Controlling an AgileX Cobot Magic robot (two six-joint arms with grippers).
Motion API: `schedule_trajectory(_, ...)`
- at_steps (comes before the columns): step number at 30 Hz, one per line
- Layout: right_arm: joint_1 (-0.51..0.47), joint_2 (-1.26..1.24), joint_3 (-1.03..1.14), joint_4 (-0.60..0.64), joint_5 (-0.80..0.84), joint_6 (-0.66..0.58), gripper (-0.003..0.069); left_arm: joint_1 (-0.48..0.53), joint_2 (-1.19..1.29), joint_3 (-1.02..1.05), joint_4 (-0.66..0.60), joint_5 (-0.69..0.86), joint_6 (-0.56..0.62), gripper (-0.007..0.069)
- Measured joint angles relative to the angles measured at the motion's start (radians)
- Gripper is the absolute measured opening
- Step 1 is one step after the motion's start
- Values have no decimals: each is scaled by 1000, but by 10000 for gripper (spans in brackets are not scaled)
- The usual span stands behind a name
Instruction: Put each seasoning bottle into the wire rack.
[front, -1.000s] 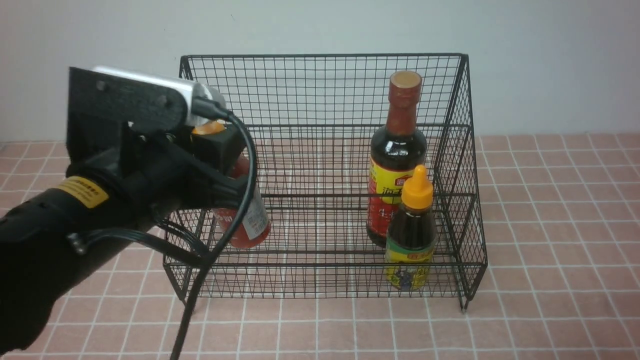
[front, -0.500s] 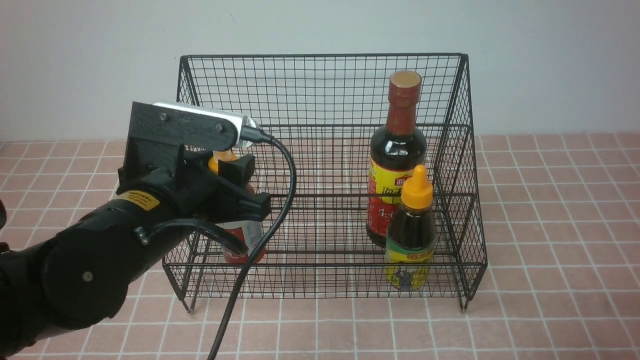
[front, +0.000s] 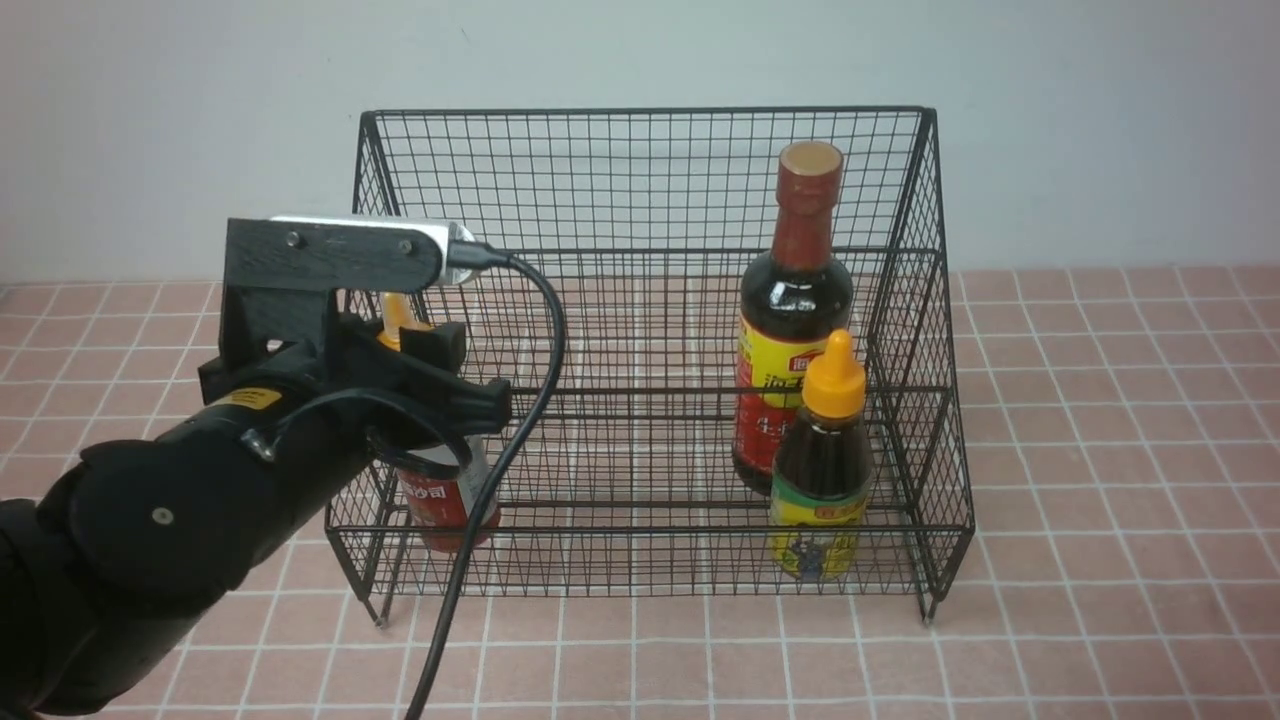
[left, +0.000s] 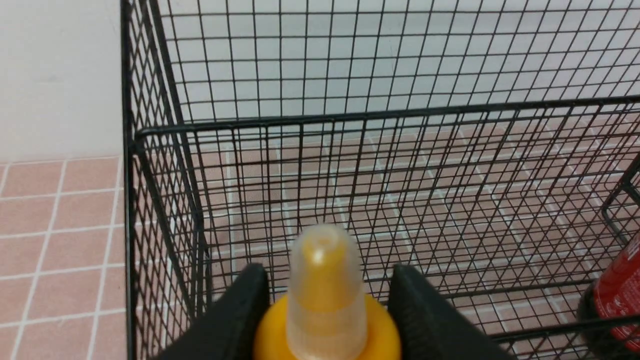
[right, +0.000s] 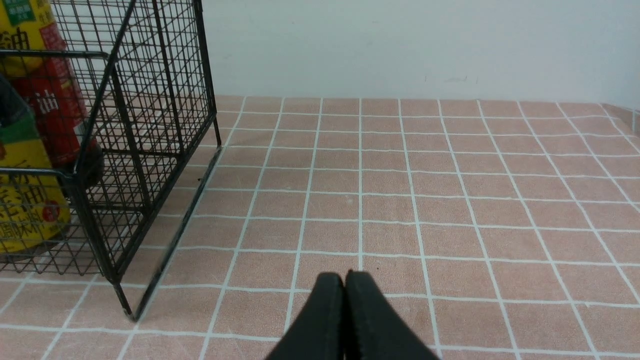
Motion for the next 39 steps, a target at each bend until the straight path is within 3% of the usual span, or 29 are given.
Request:
schedule_trajectory(9,0,0,0,0,0,0,-15,0,25,0,-11,76,2,281)
schedule_trajectory(19,0,0,0,0,0,0,-15,0,38,-2,-10,79,2,422)
schedule_trajectory(27,0,0,0,0,0,0,-15,0,-72,-2,-10,92,45,437)
schedule_trajectory(31,0,0,0,0,0,0,-15,0,-224,-2,-12,128,127,358)
schedule_trajectory(33,0,0,0,0,0,0,-15,0,-332,-2,-36,174,173,231)
schedule_trajectory(35,0,0,0,0,0,0,-15,0,-378,-2,-57,203,189,167)
schedule_trajectory(36,0,0,0,0,0,0,-15,0,-448,-2,-102,263,215,73)
schedule_trajectory(39,0,0,0,0,0,2,-15,0,-553,-2,-161,354,245,9)
